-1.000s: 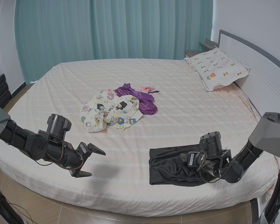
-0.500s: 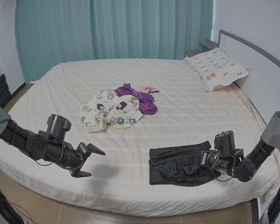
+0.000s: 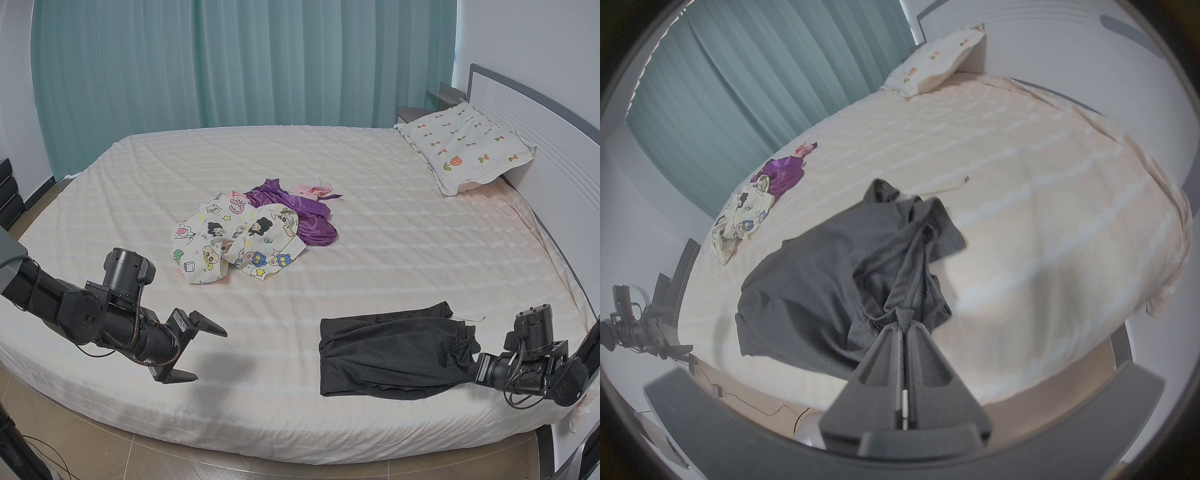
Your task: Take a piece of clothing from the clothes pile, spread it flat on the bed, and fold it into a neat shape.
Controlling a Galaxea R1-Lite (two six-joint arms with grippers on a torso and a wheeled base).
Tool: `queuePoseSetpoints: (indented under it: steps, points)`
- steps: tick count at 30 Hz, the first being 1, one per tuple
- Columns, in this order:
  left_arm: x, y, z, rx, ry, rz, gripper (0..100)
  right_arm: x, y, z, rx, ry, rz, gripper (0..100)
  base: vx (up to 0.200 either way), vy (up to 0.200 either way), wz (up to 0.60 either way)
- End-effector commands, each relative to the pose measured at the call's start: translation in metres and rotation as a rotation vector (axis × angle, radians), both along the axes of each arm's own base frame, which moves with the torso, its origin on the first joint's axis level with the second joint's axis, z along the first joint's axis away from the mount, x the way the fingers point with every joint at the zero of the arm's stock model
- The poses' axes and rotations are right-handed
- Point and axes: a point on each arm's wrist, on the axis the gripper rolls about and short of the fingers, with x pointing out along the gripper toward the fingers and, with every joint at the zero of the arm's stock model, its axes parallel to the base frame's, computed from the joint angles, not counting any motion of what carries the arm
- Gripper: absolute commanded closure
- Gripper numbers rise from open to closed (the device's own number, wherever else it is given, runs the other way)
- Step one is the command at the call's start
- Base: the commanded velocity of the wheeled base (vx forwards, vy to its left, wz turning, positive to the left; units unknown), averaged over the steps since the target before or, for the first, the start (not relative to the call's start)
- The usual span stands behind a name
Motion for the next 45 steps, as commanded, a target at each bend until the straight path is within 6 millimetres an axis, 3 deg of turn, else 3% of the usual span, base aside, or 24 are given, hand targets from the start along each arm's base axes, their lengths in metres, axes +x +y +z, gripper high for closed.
queuePoseSetpoints:
  steps: [1,2,8,13,18,23,25,29,34,45]
  points:
    - [0.001,-0.001,-0.003,0.003,0.01,-0.001,0,-0.011,-0.007,-0.004,0.008,0.038,-0.009,100,0.0,0.0,0.0]
    - [0.001,-0.001,-0.003,0.003,0.01,-0.001,0,-0.011,-0.007,-0.004,0.009,0.039,-0.008,0,0.0,0.0,0.0]
    - [0.001,-0.001,-0.005,0.004,0.016,-0.001,0,-0.014,-0.01,-0.002,0.009,0.028,-0.022,0,0.0,0.0,0.0]
    - [0.002,-0.001,-0.006,0.005,0.02,-0.001,0,-0.012,-0.024,0.017,0.055,-0.06,-0.072,0,0.0,0.0,0.0]
    - [0.002,-0.001,-0.008,0.006,0.026,-0.001,0,0.012,-0.031,0.031,0.214,-0.119,-0.073,0,0.0,0.0,0.0]
    - [0.0,-0.002,-0.01,0.008,0.037,-0.007,0,0.048,-0.028,0.027,0.317,-0.108,-0.129,0,0.0,0.0,0.0]
    - [0.0,-0.002,-0.011,0.008,0.037,-0.007,0,0.053,-0.028,0.025,0.32,-0.106,-0.132,0,0.0,0.0,0.0]
    - [0.003,-0.004,-0.021,0.004,0.035,-0.012,0,0.085,-0.026,0.004,0.317,-0.079,-0.137,0,0.0,0.0,0.0]
    - [0.003,-0.004,-0.027,0.0,0.036,-0.011,0,0.097,-0.026,-0.016,0.312,-0.038,-0.142,0,0.0,0.0,0.0]
    - [0.004,-0.004,-0.031,-0.025,0.05,-0.029,0,0.115,-0.037,-0.022,0.34,-0.078,-0.155,0,0.0,0.0,0.0]
